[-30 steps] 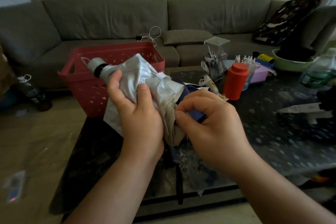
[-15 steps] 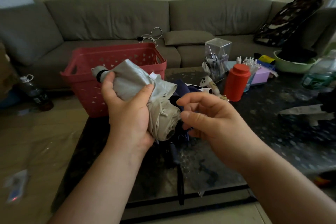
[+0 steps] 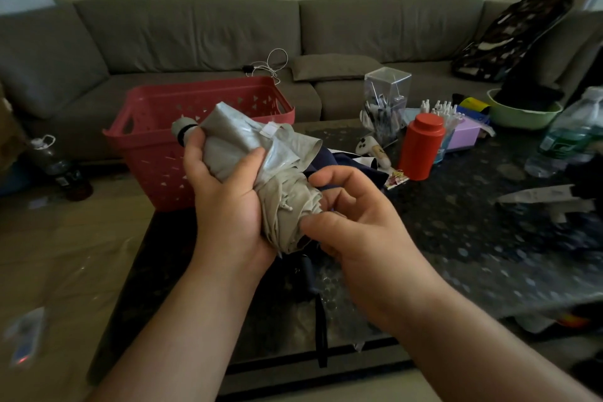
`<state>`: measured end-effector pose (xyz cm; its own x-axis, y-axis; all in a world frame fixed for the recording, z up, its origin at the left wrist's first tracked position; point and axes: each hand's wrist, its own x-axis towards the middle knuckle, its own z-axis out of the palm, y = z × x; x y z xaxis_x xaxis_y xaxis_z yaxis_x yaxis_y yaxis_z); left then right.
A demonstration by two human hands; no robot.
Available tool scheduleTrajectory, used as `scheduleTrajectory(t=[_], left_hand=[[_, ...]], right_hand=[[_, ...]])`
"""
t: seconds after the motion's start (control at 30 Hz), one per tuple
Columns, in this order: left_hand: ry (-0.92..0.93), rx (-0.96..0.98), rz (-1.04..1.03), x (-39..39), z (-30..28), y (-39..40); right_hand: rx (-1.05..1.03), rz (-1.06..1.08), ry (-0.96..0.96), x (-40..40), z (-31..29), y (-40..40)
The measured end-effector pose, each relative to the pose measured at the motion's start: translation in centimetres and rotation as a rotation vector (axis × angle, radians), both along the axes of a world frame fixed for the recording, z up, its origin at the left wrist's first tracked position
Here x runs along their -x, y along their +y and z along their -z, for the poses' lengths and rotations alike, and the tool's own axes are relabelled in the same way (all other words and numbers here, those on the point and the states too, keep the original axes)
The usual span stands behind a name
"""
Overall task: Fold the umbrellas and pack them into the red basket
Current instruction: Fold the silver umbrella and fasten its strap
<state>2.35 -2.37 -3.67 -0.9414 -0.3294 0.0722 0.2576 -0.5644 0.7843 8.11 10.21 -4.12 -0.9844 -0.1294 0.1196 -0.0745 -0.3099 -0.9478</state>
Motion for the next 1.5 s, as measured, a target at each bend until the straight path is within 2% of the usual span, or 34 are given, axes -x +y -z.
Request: scheduleTrajectory(t=[0.17,0.33,0.5,0.6,0.7,0.77,1.0,1.07,1.17,1.23,1.3,1.4,1.43,1.5], left_hand=[[0.009,0.017,-0.034,0.0,0.0,0.1],[0.013,0.046,-0.075,0.1,0.3,0.2],[0.041,0.075,-0.095,0.3,0.9,0.2],[0.043,0.108,-0.124,0.4,1.2,0.3],[0.034,0.113,-0.147,0.4,1.3,0.2],[0.032,0.11,-0.142,0.3,1.2,0.2],[0.056,0.09,-0.179,-0.1,0.9,0.5],[0.051,0.08,-0.168,-0.1,0.9,0.5],[0.035,0.058,-0.149,-0.1,0.8,0.4],[0.035,0.067,-0.15,0.0,0.7,0.2],[0.036,0.08,-0.142,0.0,0.7,-0.1],[0.045,0.121,-0.113,-0.1,0.9,-0.5],[0.053,0.156,-0.096,-0.3,1.0,-0.4],[0.085,0.194,-0.039,-0.6,1.0,0.1]], right_hand=[[-0.029,0.033,0.054,0.1,0.2,-0.1],[0.036,0.027,0.006,0.2,-0.2,0.0],[-0.021,0.089,0.026,0.9,0.9,-0.2],[-0.162,0.239,0.118,1.3,1.7,-0.2],[-0.593,0.525,0.463,1.4,2.1,0.4],[-0.726,0.601,0.602,1.4,2.2,0.6],[-0.656,0.577,0.424,1.4,2.0,0.4],[-0.669,0.574,0.475,1.4,2.0,0.4],[-0.806,0.638,0.689,1.4,2.4,0.4],[-0.802,0.615,0.721,1.3,2.8,0.4],[-0.642,0.506,0.557,1.2,2.2,0.6],[-0.123,0.276,-0.044,1.4,0.4,1.0],[-0.054,0.174,-0.246,1.6,0.2,1.2],[-0.003,-0.107,-0.511,1.5,0.1,1.1]])
